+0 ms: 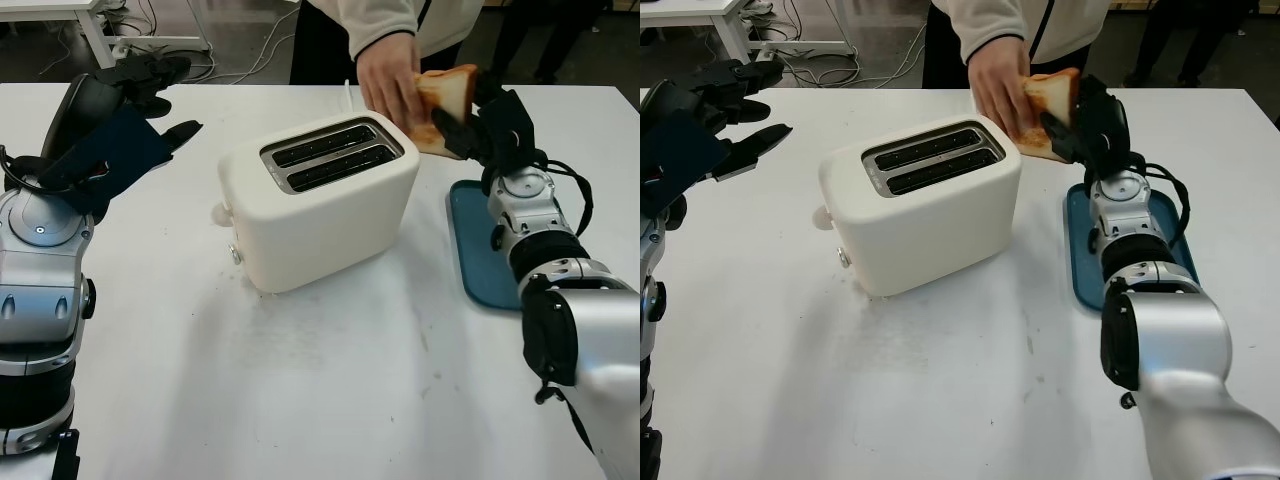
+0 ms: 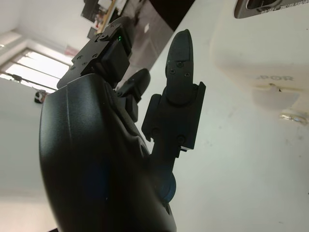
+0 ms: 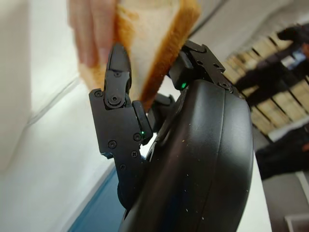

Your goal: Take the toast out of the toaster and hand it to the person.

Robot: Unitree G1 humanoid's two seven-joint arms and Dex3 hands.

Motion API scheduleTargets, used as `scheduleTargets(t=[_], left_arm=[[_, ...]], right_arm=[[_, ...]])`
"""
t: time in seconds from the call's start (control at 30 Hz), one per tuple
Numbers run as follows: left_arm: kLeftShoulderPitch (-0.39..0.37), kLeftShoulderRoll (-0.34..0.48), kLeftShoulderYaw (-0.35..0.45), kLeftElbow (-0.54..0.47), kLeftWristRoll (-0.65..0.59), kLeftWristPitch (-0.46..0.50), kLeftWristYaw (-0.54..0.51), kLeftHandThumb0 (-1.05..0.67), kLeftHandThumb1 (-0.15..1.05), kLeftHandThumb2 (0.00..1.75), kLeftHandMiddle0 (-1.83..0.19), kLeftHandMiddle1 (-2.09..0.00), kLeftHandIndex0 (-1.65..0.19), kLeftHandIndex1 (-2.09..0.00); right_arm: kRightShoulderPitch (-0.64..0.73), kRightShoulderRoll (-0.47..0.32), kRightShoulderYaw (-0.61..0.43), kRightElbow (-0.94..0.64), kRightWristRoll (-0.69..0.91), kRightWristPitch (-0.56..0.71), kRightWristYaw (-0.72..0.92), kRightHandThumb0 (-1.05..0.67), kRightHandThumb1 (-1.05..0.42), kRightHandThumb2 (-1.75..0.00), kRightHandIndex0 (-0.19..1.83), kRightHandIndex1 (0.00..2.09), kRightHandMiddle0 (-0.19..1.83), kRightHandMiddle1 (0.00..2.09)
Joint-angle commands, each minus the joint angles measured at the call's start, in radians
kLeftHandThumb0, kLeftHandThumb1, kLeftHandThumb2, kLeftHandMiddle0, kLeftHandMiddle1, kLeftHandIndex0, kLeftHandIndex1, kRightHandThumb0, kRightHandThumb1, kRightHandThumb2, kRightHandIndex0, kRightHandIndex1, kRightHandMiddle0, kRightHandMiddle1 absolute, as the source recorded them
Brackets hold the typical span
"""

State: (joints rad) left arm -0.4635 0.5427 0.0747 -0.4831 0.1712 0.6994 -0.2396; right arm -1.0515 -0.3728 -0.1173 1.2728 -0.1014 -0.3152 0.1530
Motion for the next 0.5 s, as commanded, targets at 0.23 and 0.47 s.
scheduleTargets(t=[0.23, 0.47], left_arm=[[0.032, -0.006, 0.014, -0.010, 0.001, -0.024, 0.001, -0.42, 0.92, 0.35, -0.19, -0.79, -0.53, -0.02], [0.092, -0.058, 0.059, -0.050, -0.013, -0.046, 0.032, -0.43, 0.92, 0.34, -0.19, -0.81, -0.52, -0.02]], right_arm=[[0.034, -0.032, 0.040, -0.107, -0.025, -0.060, 0.002, -0.68, -0.92, -0.58, 0.12, 0.03, 0.10, 0.02], [0.160, -0.012, 0.005, -0.317, 0.056, 0.004, 0.045, -0.66, -0.92, -0.63, 0.02, 0.00, 0.05, 0.00]])
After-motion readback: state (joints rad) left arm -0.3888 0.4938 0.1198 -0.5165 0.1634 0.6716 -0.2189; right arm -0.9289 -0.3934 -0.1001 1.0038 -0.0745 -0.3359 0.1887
